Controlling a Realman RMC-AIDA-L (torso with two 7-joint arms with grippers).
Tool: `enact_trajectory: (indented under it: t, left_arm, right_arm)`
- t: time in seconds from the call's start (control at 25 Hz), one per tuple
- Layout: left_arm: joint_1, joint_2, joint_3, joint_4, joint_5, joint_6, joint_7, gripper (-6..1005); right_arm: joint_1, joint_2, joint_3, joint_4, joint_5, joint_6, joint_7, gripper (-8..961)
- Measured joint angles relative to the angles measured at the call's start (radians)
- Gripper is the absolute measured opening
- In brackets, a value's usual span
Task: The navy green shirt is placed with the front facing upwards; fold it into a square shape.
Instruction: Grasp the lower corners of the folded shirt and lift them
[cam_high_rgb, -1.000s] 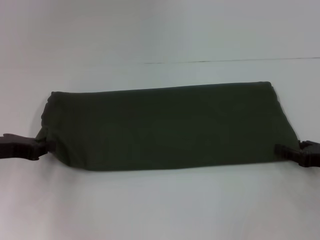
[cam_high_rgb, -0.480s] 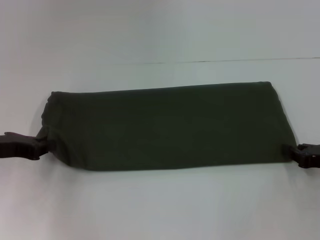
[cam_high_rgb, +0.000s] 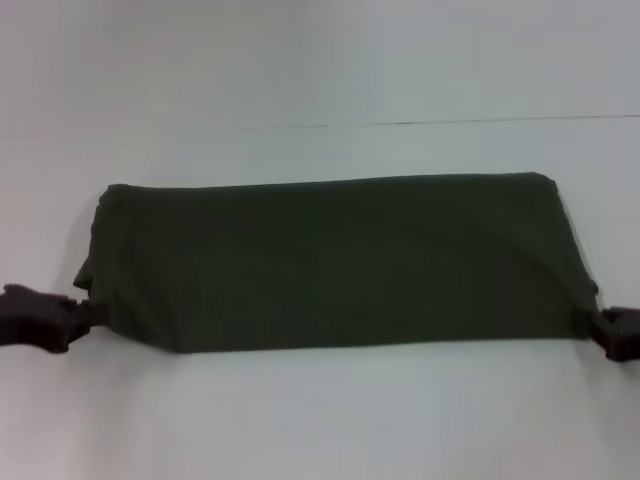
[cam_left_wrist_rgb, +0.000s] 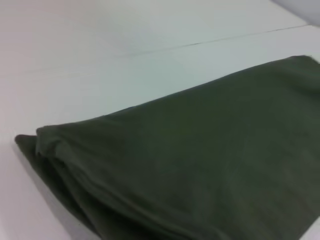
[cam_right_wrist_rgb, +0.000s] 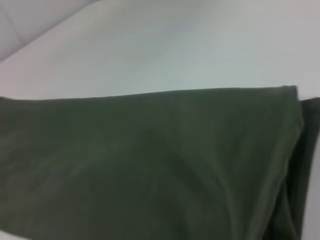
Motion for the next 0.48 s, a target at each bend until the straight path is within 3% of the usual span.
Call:
enact_trajectory:
  t: [0.2, 0.48]
  left_arm:
    - [0.039, 0.003, -0.081, 0.004, 0.002, 0.089, 0.108, 40]
    - [0.117, -0.003, -0.118, 0.055, 0.009, 0.203, 0.204, 42]
  right_arm:
    - [-0.051, 0.000, 0.030, -0.008, 0.004, -0.127, -0.077, 12]
    - [-0.120, 0.002, 0.050, -0.010, 0.004, -0.245, -0.138, 11]
